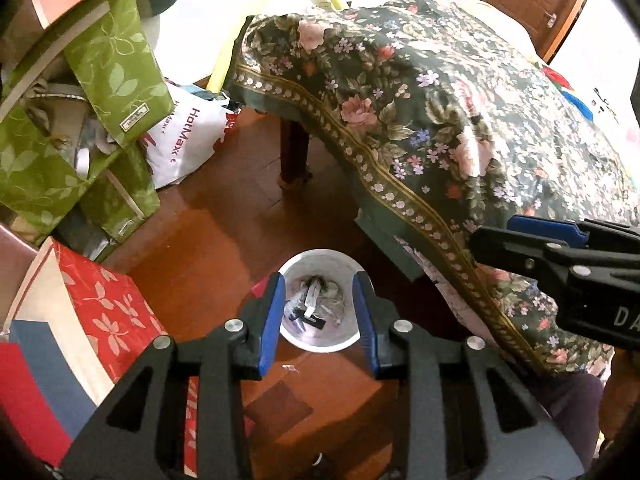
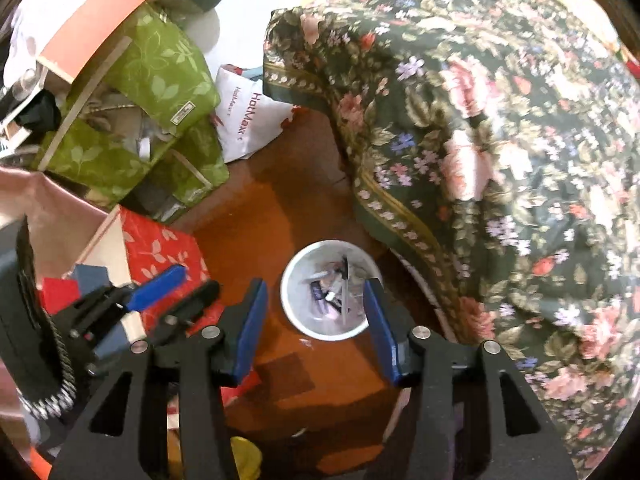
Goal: Collect trash
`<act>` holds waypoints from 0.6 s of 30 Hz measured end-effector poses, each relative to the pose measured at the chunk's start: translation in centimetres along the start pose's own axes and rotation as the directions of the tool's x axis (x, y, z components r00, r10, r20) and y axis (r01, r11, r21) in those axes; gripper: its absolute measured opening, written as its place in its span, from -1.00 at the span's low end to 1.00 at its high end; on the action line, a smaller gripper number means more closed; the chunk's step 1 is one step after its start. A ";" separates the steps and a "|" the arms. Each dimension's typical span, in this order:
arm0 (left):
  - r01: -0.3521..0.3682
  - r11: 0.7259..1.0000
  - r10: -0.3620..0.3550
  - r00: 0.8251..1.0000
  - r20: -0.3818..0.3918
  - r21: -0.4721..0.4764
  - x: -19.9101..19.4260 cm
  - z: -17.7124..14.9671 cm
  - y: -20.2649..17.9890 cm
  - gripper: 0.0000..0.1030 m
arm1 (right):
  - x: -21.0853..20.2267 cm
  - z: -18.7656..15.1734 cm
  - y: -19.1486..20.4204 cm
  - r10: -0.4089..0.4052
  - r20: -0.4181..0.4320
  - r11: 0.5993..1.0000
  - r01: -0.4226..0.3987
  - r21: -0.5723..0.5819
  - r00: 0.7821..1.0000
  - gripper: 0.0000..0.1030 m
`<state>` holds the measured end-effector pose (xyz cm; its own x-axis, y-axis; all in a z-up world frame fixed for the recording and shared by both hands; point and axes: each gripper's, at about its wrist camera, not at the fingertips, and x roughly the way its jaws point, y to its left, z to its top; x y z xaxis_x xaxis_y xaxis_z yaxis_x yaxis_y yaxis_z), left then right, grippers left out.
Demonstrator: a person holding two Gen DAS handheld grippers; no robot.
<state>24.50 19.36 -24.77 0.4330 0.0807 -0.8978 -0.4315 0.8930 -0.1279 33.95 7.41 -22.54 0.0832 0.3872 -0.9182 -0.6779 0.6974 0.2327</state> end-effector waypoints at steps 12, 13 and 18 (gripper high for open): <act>0.040 0.994 -0.062 0.971 0.232 0.099 -13.2 -1.6 -2.9 -0.36 | -12.1 -5.1 0.7 -0.113 0.272 0.991 0.128 -0.036 0.956 -0.11; 0.043 0.993 -0.070 0.965 0.254 0.110 -14.4 -1.7 -3.2 -0.36 | -13.7 -5.9 0.7 -0.120 0.309 0.991 0.134 -0.024 0.943 -0.11; 0.104 0.979 -0.164 0.910 0.380 0.173 -21.6 -2.8 -5.3 -0.36 | -21.9 -10.2 1.3 -0.192 0.500 0.981 0.185 0.064 0.845 -0.11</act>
<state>15.18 11.64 -5.92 0.7659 0.0954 -0.6358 -0.2409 0.9595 -0.1463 23.78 -6.34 -5.40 0.5656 0.4942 -0.6602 -0.6025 0.7943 0.0784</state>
